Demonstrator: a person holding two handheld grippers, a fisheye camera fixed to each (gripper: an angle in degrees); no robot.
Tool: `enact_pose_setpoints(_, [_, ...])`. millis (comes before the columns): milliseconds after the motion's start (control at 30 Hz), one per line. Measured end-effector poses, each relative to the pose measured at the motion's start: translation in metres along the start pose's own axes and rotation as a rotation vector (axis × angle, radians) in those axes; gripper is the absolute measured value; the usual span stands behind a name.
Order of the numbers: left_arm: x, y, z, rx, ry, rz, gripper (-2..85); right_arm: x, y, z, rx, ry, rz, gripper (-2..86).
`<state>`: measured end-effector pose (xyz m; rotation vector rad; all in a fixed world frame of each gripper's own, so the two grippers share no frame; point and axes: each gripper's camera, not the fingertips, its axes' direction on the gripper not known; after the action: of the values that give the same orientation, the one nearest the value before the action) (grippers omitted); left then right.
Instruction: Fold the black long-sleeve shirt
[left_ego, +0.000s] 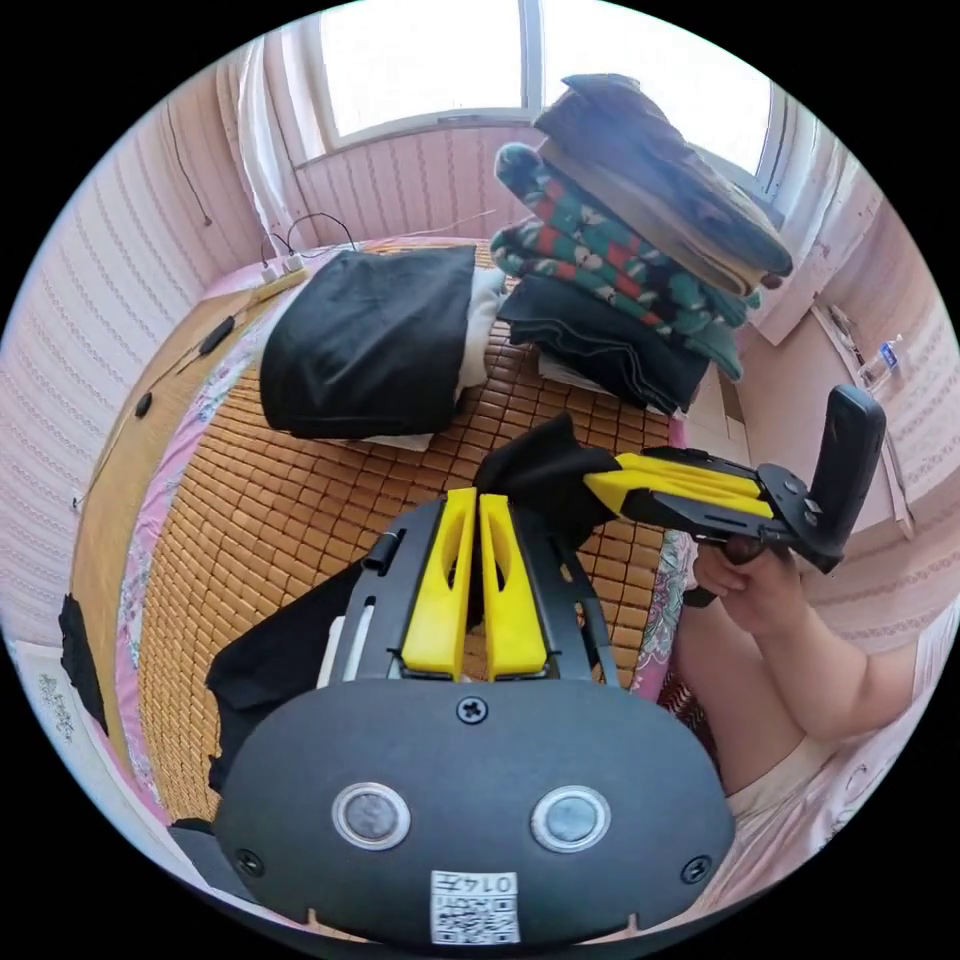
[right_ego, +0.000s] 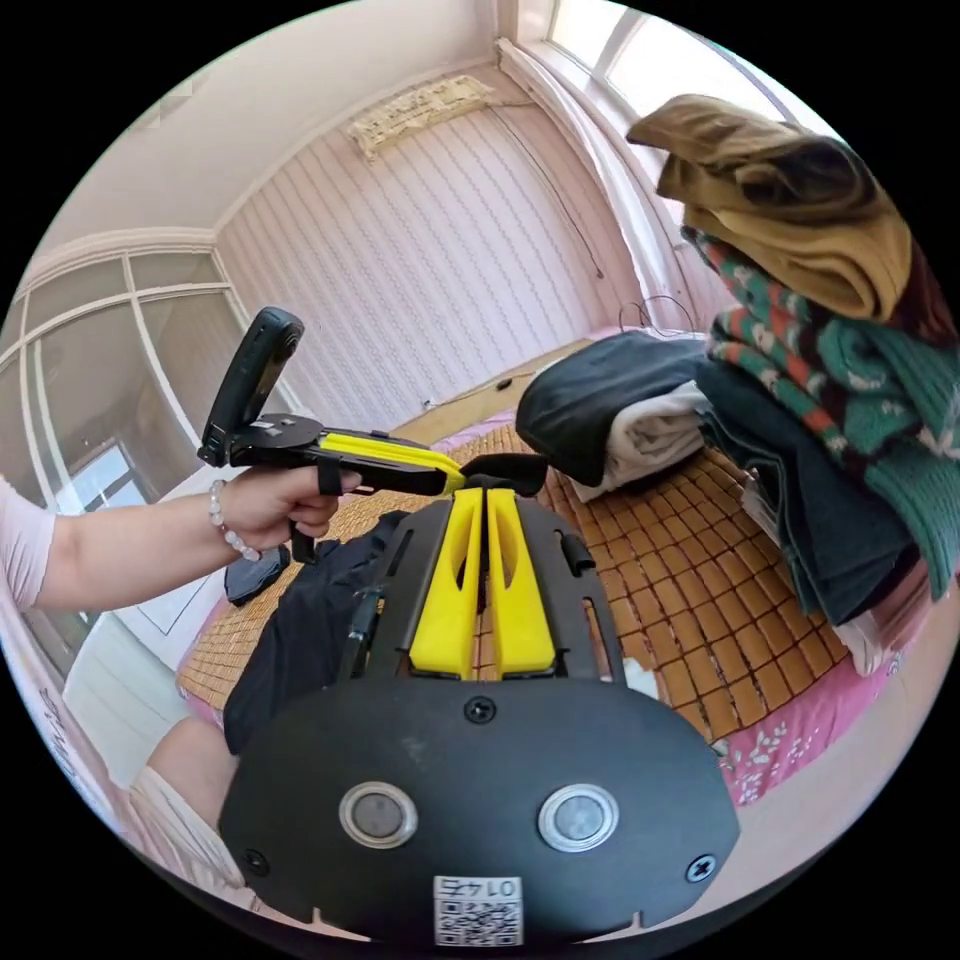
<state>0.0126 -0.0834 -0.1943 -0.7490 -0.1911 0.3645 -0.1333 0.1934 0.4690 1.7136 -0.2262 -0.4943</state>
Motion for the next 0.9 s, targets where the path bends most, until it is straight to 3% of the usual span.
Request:
enact_pose_setpoints(333, [-0.077,0.216,-0.269,0.346,-0.273,-0.187,-0.9,-0.236,-0.062,0.039,0.067,-0.399,-0.47,0.4])
enact_pose_setpoints(400, [-0.087,0.266,-0.313,0.391,-0.321,-0.228,-0.8,-0.284,-0.061,0.053,0.019,-0.479,-0.57,0.5])
enact_pose_setpoints(467, [-0.096,0.339,-0.352,0.389,-0.333,-0.305,-0.5,-0.34,-0.041,0.087,-0.167,-0.574,-0.688,1.0])
enact_pose_setpoints(667, [-0.11,0.535,-0.334,0.195,-0.182,-0.667,4.2,-0.391,0.089,0.187,-0.706,-0.667,-0.792,4.9])
enact_pose_setpoints(767, [-0.112,0.616,-0.31,0.144,-0.063,-0.867,4.2,-0.387,0.133,0.214,-0.845,-0.611,-0.79,6.2])
enact_pose_setpoints(900, [-0.116,0.654,-0.298,0.158,0.026,-0.934,4.1,-0.374,0.146,0.242,-0.924,-0.51,-0.739,6.4])
